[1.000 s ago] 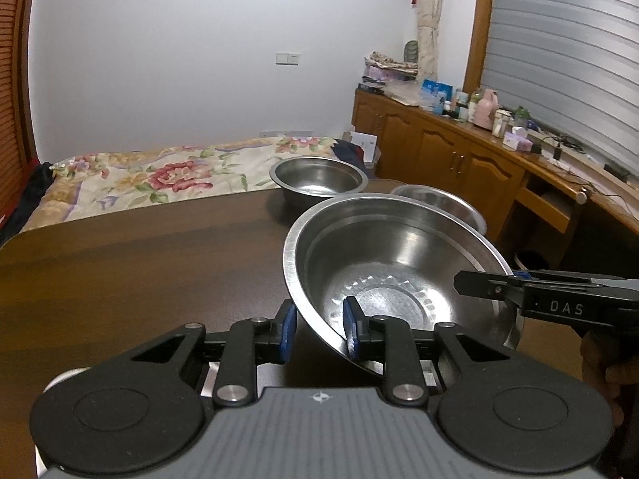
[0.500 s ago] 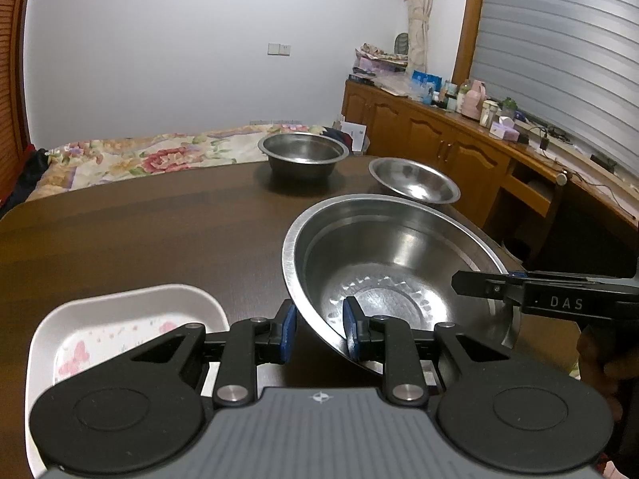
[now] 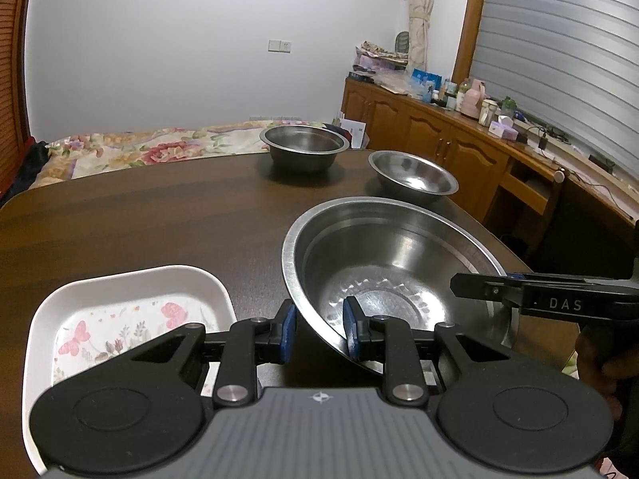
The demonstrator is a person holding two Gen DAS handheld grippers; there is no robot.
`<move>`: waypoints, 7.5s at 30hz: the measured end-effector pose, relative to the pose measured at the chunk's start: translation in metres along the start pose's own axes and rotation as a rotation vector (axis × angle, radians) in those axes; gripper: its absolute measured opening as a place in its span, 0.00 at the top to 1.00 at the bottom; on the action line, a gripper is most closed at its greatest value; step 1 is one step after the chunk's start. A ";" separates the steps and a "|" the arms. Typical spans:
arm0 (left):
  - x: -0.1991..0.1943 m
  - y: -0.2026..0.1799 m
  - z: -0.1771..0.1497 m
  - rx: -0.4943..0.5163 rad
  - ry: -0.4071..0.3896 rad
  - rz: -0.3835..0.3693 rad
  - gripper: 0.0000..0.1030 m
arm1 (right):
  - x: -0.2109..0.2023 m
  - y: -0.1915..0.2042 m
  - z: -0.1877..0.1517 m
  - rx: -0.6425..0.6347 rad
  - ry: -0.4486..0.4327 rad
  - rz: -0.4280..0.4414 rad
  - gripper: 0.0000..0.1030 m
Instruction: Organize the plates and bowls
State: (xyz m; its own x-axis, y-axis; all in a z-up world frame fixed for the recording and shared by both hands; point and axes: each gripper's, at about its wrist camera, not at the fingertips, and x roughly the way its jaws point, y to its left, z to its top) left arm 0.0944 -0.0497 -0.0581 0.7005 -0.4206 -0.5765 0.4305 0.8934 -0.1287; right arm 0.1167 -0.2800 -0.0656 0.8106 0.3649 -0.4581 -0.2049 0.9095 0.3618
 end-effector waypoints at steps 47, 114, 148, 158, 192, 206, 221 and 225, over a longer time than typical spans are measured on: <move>-0.013 0.016 0.069 0.034 -0.129 0.091 0.62 | -0.035 -0.004 0.079 -0.196 -0.155 -0.075 0.62; 0.214 0.062 0.166 -0.031 0.098 0.023 0.64 | 0.194 -0.055 0.171 -0.168 0.256 0.062 0.65; 0.103 0.030 0.177 0.012 -0.019 0.012 0.73 | 0.106 -0.016 0.188 -0.187 0.160 0.092 0.75; 0.065 0.015 0.160 0.035 -0.029 -0.003 0.73 | 0.070 -0.003 0.175 -0.220 0.143 0.082 0.75; 0.001 -0.011 0.068 0.034 0.063 0.004 0.74 | 0.020 0.002 0.084 -0.174 0.237 0.225 0.75; -0.007 -0.025 0.024 0.049 0.068 0.070 0.74 | 0.014 0.011 0.046 -0.230 0.220 0.195 0.74; 0.002 -0.031 0.011 0.109 0.076 0.123 0.73 | 0.017 0.024 0.036 -0.350 0.200 0.120 0.73; 0.004 -0.030 0.012 0.107 0.070 0.131 0.73 | 0.019 0.026 0.036 -0.376 0.197 0.110 0.73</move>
State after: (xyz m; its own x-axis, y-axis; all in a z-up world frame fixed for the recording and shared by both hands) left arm 0.0910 -0.0801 -0.0469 0.7147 -0.2866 -0.6380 0.3990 0.9163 0.0354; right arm 0.1467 -0.2567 -0.0352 0.6600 0.4619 -0.5925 -0.4995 0.8589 0.1131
